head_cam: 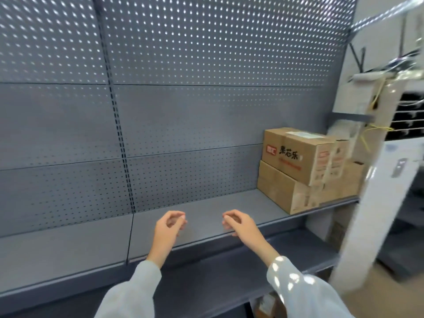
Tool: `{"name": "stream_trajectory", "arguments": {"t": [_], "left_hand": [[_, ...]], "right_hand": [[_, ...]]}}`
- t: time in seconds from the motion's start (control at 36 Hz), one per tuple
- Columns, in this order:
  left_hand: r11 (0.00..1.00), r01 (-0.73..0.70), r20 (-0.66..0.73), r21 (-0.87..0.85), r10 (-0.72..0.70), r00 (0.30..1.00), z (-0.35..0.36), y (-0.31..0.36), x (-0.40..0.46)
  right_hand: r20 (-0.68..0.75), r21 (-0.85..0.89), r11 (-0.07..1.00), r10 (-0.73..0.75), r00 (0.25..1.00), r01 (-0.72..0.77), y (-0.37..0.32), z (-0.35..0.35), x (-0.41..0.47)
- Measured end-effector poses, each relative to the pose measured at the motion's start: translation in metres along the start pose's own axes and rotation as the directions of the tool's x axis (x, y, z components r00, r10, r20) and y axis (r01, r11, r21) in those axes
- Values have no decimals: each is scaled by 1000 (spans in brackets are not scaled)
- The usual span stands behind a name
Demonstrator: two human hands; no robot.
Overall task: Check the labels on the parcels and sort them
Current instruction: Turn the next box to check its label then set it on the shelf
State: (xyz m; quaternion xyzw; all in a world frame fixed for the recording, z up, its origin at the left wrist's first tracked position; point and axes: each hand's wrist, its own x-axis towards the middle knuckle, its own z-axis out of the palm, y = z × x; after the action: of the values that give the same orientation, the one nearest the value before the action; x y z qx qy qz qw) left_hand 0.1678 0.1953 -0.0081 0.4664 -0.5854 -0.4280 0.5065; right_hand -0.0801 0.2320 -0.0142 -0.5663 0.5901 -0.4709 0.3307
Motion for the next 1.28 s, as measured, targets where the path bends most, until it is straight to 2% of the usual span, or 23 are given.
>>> {"name": "stream_trajectory", "arguments": {"t": [0.39, 0.61, 0.69, 0.78, 0.86, 0.92, 1.08, 1.17, 1.28], "left_hand": [[996, -63, 202, 70, 47, 978, 164, 32, 74], [995, -92, 250, 32, 81, 965, 254, 45, 107], [993, -117, 271, 19, 108, 956, 285, 53, 118], [991, -133, 290, -3, 128, 949, 317, 62, 129], [994, -110, 331, -15, 108, 938, 342, 69, 142], [996, -82, 354, -19, 84, 931, 362, 76, 151], [999, -37, 414, -36, 48, 909, 408, 98, 170], [998, -19, 461, -62, 46, 886, 425, 107, 175], [995, -3, 507, -104, 55, 860, 444, 115, 174]], "right_hand": [[-231, 62, 997, -30, 973, 45, 37, -162, 73], [-405, 47, 994, -74, 911, 101, 41, -255, 94], [-488, 11, 993, -97, 867, 117, 39, -286, 100], [-606, -76, 987, -158, 780, 141, 36, -318, 107], [-702, -66, 987, -151, 696, 148, 33, -342, 112], [-732, -38, 991, -113, 671, 125, 37, -363, 122], [-707, 28, 998, -17, 707, 52, 46, -409, 149], [-662, 62, 998, 17, 750, 33, 51, -421, 162], [-614, 64, 997, 0, 789, 49, 57, -431, 175]]}}
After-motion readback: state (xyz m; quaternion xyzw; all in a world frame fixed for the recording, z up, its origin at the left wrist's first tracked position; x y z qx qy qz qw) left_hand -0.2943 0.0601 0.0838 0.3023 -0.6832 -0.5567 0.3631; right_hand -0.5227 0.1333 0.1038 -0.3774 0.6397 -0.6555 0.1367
